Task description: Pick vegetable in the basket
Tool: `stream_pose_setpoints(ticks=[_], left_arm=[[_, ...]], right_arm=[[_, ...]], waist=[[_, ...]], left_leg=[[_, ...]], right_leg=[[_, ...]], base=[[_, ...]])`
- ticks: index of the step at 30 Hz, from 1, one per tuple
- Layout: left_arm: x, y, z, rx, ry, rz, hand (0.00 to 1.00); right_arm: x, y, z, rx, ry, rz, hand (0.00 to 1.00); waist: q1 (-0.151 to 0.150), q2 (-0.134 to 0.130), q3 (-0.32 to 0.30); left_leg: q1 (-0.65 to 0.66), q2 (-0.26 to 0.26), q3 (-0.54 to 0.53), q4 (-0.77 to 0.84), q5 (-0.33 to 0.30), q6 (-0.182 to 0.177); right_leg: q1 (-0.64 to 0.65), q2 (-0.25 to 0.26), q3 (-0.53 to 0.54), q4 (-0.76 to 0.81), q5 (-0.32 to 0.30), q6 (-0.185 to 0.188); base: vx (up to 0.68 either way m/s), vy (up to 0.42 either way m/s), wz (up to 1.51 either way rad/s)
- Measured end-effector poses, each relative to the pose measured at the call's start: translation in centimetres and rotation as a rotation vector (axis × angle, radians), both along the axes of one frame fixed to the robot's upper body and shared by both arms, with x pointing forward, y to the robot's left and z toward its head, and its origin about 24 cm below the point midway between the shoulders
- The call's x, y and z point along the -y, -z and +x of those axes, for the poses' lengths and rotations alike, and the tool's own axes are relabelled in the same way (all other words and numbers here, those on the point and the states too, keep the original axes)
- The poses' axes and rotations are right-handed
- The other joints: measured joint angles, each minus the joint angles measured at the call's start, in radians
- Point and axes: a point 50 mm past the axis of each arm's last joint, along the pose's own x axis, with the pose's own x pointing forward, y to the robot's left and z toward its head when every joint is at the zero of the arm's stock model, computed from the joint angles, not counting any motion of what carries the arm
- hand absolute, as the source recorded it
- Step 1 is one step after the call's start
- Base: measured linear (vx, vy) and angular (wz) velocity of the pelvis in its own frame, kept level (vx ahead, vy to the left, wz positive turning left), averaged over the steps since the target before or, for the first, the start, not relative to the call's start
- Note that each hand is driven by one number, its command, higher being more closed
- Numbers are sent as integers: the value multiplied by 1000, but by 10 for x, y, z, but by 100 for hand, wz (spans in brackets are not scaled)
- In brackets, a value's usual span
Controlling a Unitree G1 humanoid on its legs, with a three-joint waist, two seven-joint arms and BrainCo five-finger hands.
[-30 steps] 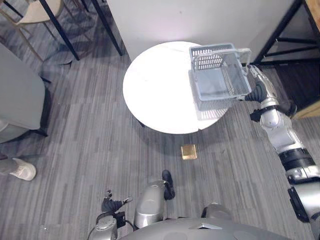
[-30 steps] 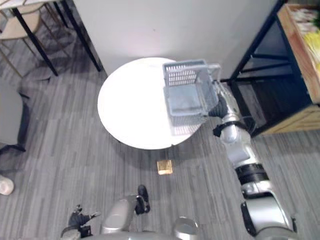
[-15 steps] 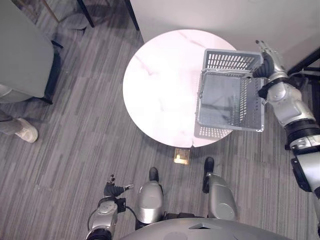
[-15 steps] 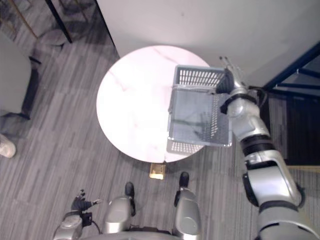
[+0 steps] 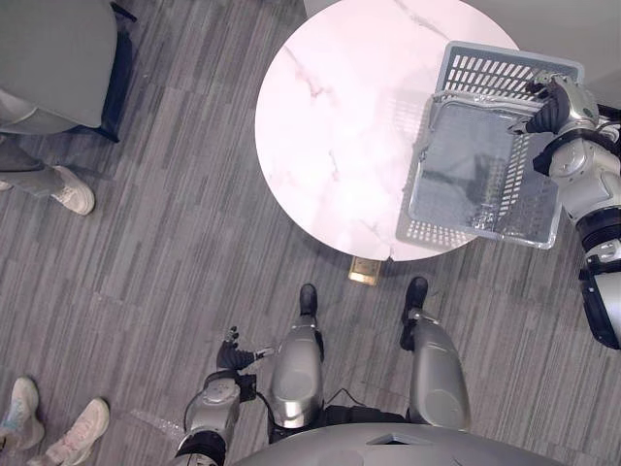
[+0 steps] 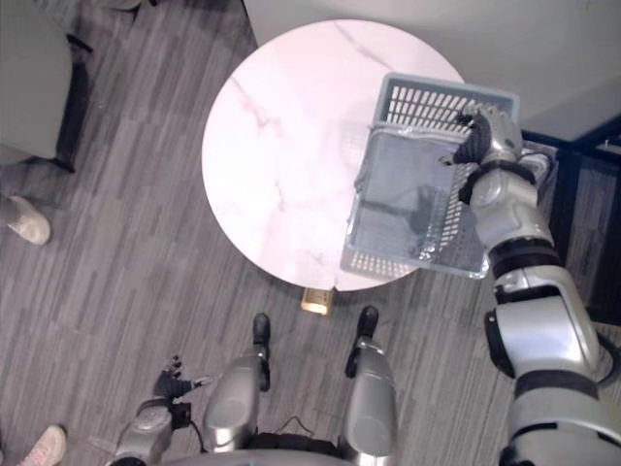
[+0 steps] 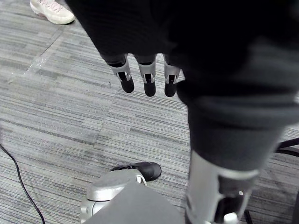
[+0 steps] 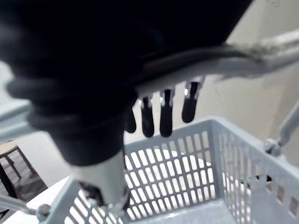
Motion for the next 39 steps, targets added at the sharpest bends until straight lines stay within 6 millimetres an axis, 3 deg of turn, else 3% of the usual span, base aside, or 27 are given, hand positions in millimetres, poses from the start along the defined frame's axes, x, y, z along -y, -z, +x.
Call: stream_pose_setpoints(ticks=[4,6,9,12,14,15,16,17,18,19,21,22,24,26,27,28,29,30,31,32,33,35,36,39], left_arm=[[4,-3,9,22,13,-7,0],[5,-5,12,38,16,-8,0],[6,-9,19,56,35,1,0],[4,-6,14,25,71,16,0],[-1,-4,8,-4,85,39,0],[-5,-6,11,-3,95,62,0],[-9,-6,9,-16,89,70,0],[-14,-6,8,-20,83,80,0],[-26,-9,7,-22,66,109,0],[-33,-8,0,-39,48,123,0],[-36,-7,-4,-44,27,120,0],[-34,-7,-3,-41,23,113,0],[-24,-6,2,-23,17,78,0],[-15,-1,-3,-41,6,44,0],[-10,4,-10,-65,-3,27,0],[-8,7,-16,-88,-5,21,0],[-9,12,-25,-124,-17,17,0],[-10,14,-31,-141,-27,16,0],[-10,18,-47,-177,-48,9,0],[-9,22,-58,-207,-63,1,0],[-6,24,-68,-215,-107,-22,0],[-4,25,-69,-214,-120,-31,0],[-3,24,-67,-200,-140,-45,0],[2,24,-62,-184,-159,-66,0]], right_arm=[[6,8,-2,-16,23,33,100],[11,23,-8,-45,34,57,100],[24,53,-30,-64,54,120,100],[14,93,-56,-67,20,247,100],[7,124,-75,-101,17,352,100],[2,143,-87,-115,30,443,100],[-3,163,-102,-132,51,523,100],[-6,173,-110,-147,61,561,100],[-14,192,-123,-186,79,619,100],[-19,207,-133,-219,94,658,100],[-21,218,-145,-241,124,686,100],[-17,220,-150,-241,146,687,100],[-6,230,-169,-261,216,705,100],[-9,245,-188,-289,261,774,100],[-15,256,-200,-313,285,820,100],[-22,261,-203,-325,290,852,100],[-32,269,-207,-354,291,894,100],[-37,272,-208,-366,285,912,100],[-45,278,-208,-395,273,931,100],[-47,283,-209,-412,286,951,100],[-44,288,-210,-427,317,955,100],[-38,296,-217,-469,350,935,100],[-31,301,-220,-508,383,916,100],[-19,313,-237,-566,484,914,100]], waist=[[-11,0,0],[-15,0,1],[-28,-6,-2],[-46,-44,-20],[-60,-71,-39],[-77,-81,-44],[-78,-88,-52],[-79,-98,-59],[-86,-130,-80],[-84,-135,-103],[-93,-135,-135],[-106,-124,-149],[-133,-86,-174],[-142,-73,-202],[-136,-63,-213],[-137,-61,-213],[-135,-64,-213],[-130,-66,-211],[-97,-66,-211],[-77,-65,-211],[-71,-64,-210],[-62,-68,-213],[-40,-68,-212],[-43,-53,-213]], left_leg=[[16,-2,-7,2,1,1],[42,-2,-11,0,1,1],[83,-8,-10,-7,0,3],[142,-6,76,-12,-20,7],[186,6,167,-12,-40,6],[220,26,238,-10,-50,6],[256,59,320,-9,-60,3],[276,66,363,-7,-66,-5],[327,70,459,10,-95,-29],[369,94,555,53,-126,-52],[422,118,688,106,-130,-53],[433,129,730,134,-133,-57],[462,187,788,250,-102,-43],[454,253,785,442,22,-4],[424,287,731,591,-10,21],[376,287,651,716,-74,72],[313,211,487,796,-142,85],[284,159,410,831,-168,82],[234,78,317,870,-210,87],[198,41,284,878,-233,92],[114,13,221,863,-256,105],[19,-11,155,788,-262,104],[-41,-29,94,665,-259,94],[-106,-39,102,418,-212,51]], right_leg=[[25,-4,-9,-1,0,1],[58,-6,-17,-5,0,1],[106,-10,-20,-24,2,5],[113,8,58,-45,16,14],[113,15,52,-77,1,-20],[115,-24,-104,-61,-39,-92],[118,-71,-270,-2,-66,-130],[113,-102,-350,48,-75,-146],[113,-156,-502,129,-97,-186],[124,-188,-602,193,-110,-200],[107,-189,-711,265,-165,-242],[97,-177,-704,276,-185,-226],[73,-90,-600,263,-208,-230],[76,-12,-497,220,-214,-235],[88,44,-410,179,-221,-251],[103,85,-344,157,-220,-255],[141,141,-255,116,-210,-268],[162,174,-203,92,-205,-273],[200,233,-88,64,-197,-289],[228,263,-17,47,-193,-295],[273,295,75,15,-192,-295],[298,315,185,-2,-192,-279],[315,317,260,-15,-197,-269],[396,308,330,-82,-206,-249]], base=[[-6,11,8],[5,21,12],[-7,37,2],[8,41,-71],[25,41,-134],[62,60,-172],[74,50,-182],[139,44,-210],[173,1,-233],[206,-16,-245],[249,-142,-225],[289,-203,-194],[335,-200,-171],[367,-158,-191],[388,-135,-203],[437,-134,-246],[334,-81,-209],[280,-34,-277],[214,17,-277],[330,65,-332],[267,78,-232],[277,103,-209],[271,130,-213],[417,214,-107]])
